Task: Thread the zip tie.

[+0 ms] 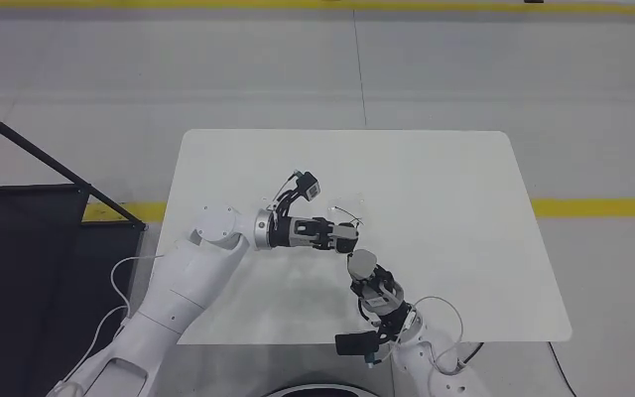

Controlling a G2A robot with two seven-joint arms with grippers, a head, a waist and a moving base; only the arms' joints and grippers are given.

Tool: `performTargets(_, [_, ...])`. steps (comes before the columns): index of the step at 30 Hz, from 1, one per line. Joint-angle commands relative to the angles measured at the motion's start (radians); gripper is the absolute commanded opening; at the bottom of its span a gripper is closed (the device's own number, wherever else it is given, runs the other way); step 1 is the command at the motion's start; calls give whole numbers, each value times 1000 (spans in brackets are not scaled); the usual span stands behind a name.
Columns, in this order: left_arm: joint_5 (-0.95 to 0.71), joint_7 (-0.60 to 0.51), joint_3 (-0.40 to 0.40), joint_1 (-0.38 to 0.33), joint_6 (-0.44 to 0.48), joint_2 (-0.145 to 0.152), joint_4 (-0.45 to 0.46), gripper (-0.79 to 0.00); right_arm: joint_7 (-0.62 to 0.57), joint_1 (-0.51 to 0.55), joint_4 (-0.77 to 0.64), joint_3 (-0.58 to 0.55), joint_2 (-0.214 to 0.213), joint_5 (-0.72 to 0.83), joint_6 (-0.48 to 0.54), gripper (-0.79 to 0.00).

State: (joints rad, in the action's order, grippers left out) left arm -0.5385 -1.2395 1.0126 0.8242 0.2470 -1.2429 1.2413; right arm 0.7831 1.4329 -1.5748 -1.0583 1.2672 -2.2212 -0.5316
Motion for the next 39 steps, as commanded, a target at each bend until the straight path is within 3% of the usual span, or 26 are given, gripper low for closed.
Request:
performTargets(1, [2, 1, -2, -2, 0, 0, -2, -502, -3, -1, 1, 1, 1, -7, -1, -785])
performTargets(12, [7, 10, -7, -6, -4, -2, -12, -603, -13, 1, 1, 3, 3, -29, -6, -785])
performTargets(18, [10, 13, -7, -6, -6, -2, -11, -705, -15, 1, 3, 2, 4, -33, -6, -785])
performTargets(31, [13, 21, -4, -1, 4, -1, -6, -776, -28, 3, 5, 3, 6, -51, -11, -785])
performTargets(32, [14, 24, -3, 0, 7, -1, -5, -782, -31, 4, 5, 3, 6, -53, -12, -705])
performTargets(33, [17, 28, -1, 2, 11, 0, -5, -785, -35, 4, 5, 3, 7, -55, -13, -252])
performTargets(34, [23, 34, 1, 2, 17, 0, -4, -785, -37, 4, 4, 4, 7, -56, -13, 0])
performTargets(39, [74, 54, 24, 18, 86, 8, 22, -785, 3, 15, -11, -6, 5, -6, -2, 0])
